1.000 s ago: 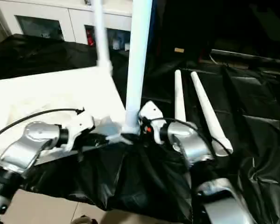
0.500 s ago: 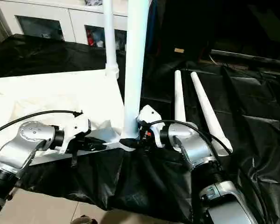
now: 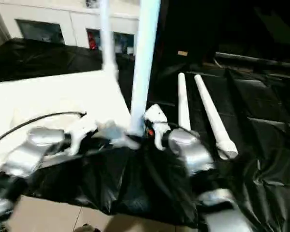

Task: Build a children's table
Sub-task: Rotate leg to tighten

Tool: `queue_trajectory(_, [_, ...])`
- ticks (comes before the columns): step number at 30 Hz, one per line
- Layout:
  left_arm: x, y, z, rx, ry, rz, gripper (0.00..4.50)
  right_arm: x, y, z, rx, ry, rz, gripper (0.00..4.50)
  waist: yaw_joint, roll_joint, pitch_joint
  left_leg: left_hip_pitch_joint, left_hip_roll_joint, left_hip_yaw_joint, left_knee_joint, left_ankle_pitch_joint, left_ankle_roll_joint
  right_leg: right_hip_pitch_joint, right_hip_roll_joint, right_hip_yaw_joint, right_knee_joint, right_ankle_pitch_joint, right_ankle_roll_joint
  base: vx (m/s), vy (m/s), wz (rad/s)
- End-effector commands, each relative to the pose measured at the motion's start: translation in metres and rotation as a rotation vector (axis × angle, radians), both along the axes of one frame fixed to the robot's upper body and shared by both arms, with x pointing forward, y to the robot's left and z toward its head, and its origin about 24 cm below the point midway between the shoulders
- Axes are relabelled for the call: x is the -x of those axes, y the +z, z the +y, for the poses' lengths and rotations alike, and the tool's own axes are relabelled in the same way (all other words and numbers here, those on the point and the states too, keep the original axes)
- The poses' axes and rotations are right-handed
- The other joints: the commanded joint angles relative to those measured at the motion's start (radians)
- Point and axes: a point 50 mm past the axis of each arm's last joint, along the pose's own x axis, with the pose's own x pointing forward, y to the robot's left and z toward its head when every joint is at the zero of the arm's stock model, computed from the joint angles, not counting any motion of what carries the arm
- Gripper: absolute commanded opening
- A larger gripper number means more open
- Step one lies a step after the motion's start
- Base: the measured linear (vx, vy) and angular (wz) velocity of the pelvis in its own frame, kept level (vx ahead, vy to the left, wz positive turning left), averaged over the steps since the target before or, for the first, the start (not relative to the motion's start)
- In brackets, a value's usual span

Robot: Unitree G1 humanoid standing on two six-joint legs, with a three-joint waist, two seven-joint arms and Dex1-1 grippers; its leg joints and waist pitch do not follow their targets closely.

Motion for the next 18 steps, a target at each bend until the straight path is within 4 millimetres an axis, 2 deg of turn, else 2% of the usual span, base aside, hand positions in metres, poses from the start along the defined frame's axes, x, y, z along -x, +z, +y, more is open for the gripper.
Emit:
queue_trajectory(1, [-0.014, 0.016, -0.016, 0.035, 0.099, -0.1, 0.0, 0.007, -0.012, 0.029, -0.011, 0.003, 0.055, 2.77, -0.001, 0.008, -0.067, 0.018, 0.028, -0.011, -0.073, -0.236, -0.038, 0.046, -0.09, 0.054, -0.091, -0.307, -0.159, 0.0, 0.0, 0.0])
queue_trajectory(3, [-0.016, 0.015, -0.033, 0.049, 0.126, -0.103, 0.0, 0.004, -0.013, 0.043, -0.013, -0.075, 0.059, 2.77, -0.003, 0.01, -0.067, 0.016, 0.028, -0.011, -0.073, -0.233, -0.04, 0.044, -0.089, 0.054, -0.089, -0.297, -0.156, 0.0, 0.0, 0.0])
queue_trajectory(6, [-0.015, 0.013, -0.044, 0.053, 0.127, -0.11, 0.0, 0.003, -0.012, 0.052, -0.029, -0.115, 0.053, 2.77, -0.002, 0.009, -0.069, 0.013, 0.028, -0.01, -0.073, -0.225, -0.033, 0.044, -0.087, 0.056, -0.087, -0.257, -0.155, 0.0, 0.0, 0.0])
queue_trajectory(7, [-0.013, 0.012, -0.05, 0.048, 0.108, -0.11, 0.0, 0.002, -0.01, 0.056, -0.047, -0.126, 0.04, 3.12, -0.001, 0.008, -0.071, 0.013, 0.027, -0.01, -0.072, -0.22, -0.028, 0.045, -0.088, 0.055, -0.086, -0.244, -0.154, 0.0, 0.0, 0.0])
queue_trajectory(8, [-0.013, 0.012, -0.05, 0.048, 0.108, -0.11, 0.0, 0.002, -0.01, 0.056, -0.047, -0.126, 0.04, 3.12, -0.001, 0.008, -0.071, 0.013, 0.027, -0.01, -0.072, -0.22, -0.028, 0.045, -0.088, 0.055, -0.086, -0.244, -0.154, 0.0, 0.0, 0.0])
queue_trajectory(9, [-0.013, 0.012, -0.051, 0.052, 0.093, -0.11, 0.0, 0.002, -0.009, 0.056, -0.066, -0.11, 0.044, 3.49, 0.0, 0.01, -0.071, 0.012, 0.026, -0.009, -0.071, -0.21, -0.022, 0.046, -0.086, 0.055, -0.084, -0.22, -0.154, 0.0, 0.0, 0.0])
queue_trajectory(11, [-0.012, 0.012, -0.051, 0.053, 0.084, -0.112, 0.0, 0.001, -0.008, 0.056, -0.072, -0.105, 0.043, 3.54, 0.0, 0.01, -0.071, 0.009, 0.026, -0.009, -0.071, -0.204, -0.016, 0.047, -0.085, 0.055, -0.081, -0.199, -0.158, 0.0, 0.0, 0.0])
queue_trajectory(12, [-0.012, 0.012, -0.049, 0.047, 0.074, -0.112, 0.0, 0.0, -0.007, 0.054, -0.061, -0.1, 0.022, 3.54, -0.001, 0.01, -0.07, 0.01, 0.026, -0.01, -0.072, -0.21, -0.015, 0.046, -0.085, 0.054, -0.083, -0.207, -0.157, 0.0, 0.0, 0.0])
queue_trajectory(14, [-0.01, 0.012, -0.045, 0.04, 0.047, -0.11, 0.0, -0.002, -0.005, 0.048, -0.045, -0.083, -0.006, 3.91, -0.001, 0.012, -0.07, 0.011, 0.026, -0.009, -0.072, -0.223, -0.017, 0.046, -0.087, 0.055, -0.086, -0.229, -0.155, 0.0, 0.0, 0.0])
queue_trajectory(16, [-0.007, 0.012, -0.04, 0.04, 0.008, -0.11, 0.0, -0.003, -0.003, 0.04, -0.041, -0.042, -0.023, 3.98, 0.0, 0.011, -0.07, 0.01, 0.027, -0.011, -0.073, -0.23, -0.013, 0.047, -0.087, 0.055, -0.087, -0.244, -0.148, 0.0, 0.0, 0.0])
queue_trajectory(18, [-0.006, 0.012, -0.038, 0.041, -0.009, -0.113, 0.0, -0.002, -0.002, 0.037, -0.041, -0.02, -0.03, 3.98, -0.001, 0.011, -0.071, 0.008, 0.027, -0.01, -0.072, -0.215, -0.01, 0.048, -0.087, 0.055, -0.085, -0.22, -0.154, 0.0, 0.0, 0.0])
